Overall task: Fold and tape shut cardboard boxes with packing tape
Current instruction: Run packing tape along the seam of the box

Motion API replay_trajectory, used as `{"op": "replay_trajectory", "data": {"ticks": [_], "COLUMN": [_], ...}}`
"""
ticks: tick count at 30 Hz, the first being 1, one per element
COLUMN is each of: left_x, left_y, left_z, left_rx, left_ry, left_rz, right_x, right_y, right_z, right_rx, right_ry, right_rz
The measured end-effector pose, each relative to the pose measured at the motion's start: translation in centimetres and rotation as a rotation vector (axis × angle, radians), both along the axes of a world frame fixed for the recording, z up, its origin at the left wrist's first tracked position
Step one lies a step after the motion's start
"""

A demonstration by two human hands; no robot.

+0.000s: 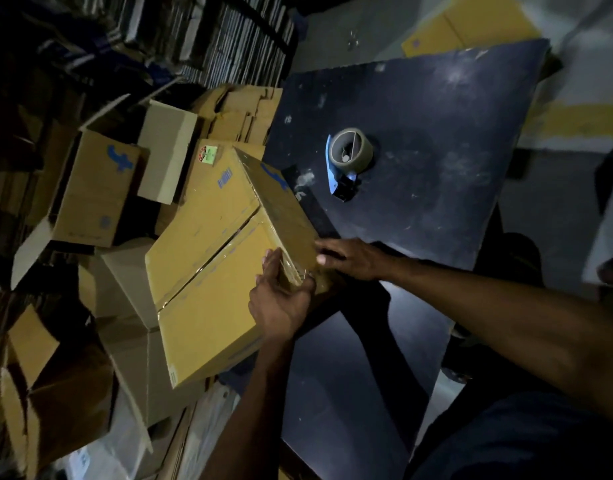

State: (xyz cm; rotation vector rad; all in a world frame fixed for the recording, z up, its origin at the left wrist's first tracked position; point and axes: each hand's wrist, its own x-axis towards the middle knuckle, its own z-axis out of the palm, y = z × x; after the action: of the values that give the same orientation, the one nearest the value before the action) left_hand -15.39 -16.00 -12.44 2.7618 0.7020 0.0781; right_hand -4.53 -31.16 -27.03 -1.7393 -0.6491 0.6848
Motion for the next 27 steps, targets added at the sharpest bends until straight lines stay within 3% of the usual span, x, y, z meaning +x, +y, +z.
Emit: {"op": "replay_trajectory", "data": {"ticks": [5, 12, 17, 20, 23, 27], "left_x": [0.6, 0.3, -1.9, -3.0, -3.4, -3.5], "left_y": [-0.4, -0.9, 1.2, 3.3, 3.8, 4.2], "left_z": [-0.1, 0.9, 0.2, -1.7, -3.0, -2.8], "left_rx": [-0.090, -0.051, -0.064, 0.149, 0.262, 0.265], "left_ry": [-0.097, -0.113, -0.024, 0.037, 0.044, 0.042], "left_rz": [0.158, 0.093, -0.188, -0.369, -0.425, -0.525], "right_x": [-4.0, -4.7, -4.2, -4.6, -4.4, -3.9], "right_y": [-1.1, -1.4, -1.3, -1.0, -1.3, -1.9], "right_z": [0.2, 0.3, 0.8, 0.9, 0.1, 0.7], "right_rx": [-0.063, -0.008, 0.032, -0.045, -0.062, -0.074], "right_ry": [0.015, 0.098, 0.204, 0.099, 0.062, 0.106], "right_rz": [-0.048, -0.186, -0.180, -0.196, -0.193, -0.171]}}
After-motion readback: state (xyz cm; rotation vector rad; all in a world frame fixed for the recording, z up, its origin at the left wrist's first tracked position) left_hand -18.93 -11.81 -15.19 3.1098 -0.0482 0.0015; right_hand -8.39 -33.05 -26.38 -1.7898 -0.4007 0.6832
